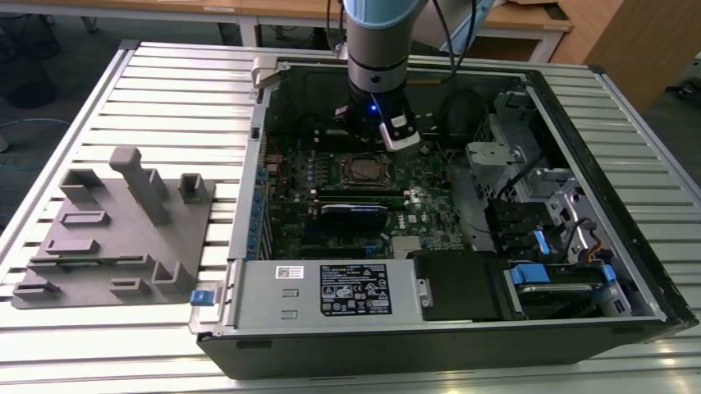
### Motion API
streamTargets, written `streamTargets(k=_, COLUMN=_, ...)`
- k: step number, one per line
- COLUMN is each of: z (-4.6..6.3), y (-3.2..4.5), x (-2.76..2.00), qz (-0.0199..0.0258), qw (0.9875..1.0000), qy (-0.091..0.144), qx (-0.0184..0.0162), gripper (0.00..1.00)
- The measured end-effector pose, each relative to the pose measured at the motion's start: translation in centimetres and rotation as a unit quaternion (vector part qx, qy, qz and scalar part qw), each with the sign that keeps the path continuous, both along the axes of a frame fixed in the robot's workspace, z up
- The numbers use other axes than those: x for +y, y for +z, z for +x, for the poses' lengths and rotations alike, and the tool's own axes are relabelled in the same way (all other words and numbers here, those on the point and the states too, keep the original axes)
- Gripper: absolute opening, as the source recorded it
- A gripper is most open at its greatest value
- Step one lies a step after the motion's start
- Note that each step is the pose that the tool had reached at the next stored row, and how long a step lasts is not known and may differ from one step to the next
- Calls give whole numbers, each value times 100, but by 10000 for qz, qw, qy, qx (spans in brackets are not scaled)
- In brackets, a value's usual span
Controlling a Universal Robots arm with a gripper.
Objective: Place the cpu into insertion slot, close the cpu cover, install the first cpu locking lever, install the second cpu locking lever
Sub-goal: 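Install the first cpu locking lever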
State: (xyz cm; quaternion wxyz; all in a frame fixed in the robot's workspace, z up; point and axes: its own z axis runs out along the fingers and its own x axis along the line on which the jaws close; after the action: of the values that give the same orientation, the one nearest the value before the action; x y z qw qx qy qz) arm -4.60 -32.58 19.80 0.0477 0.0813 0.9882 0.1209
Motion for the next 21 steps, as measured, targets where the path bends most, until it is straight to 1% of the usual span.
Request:
streamTargets(k=3, z=-12, y=-4, x=0, qz=0, qw=10000, qy=0, qx=-12, gripper=11)
streamTargets(k=7, z=-29, y=-8, x=-1, qz=0, qw=10000, qy=0, qx=-39, gripper=11)
streamTargets(k=17, z=-41, y=-10, x=0, qz=2, qw=10000, qy=0, qx=-48, gripper=11)
streamTargets(k=21, z=-64, y=-16, x=0, qz=1, qw=10000, qy=0, qx=-60, gripper=11)
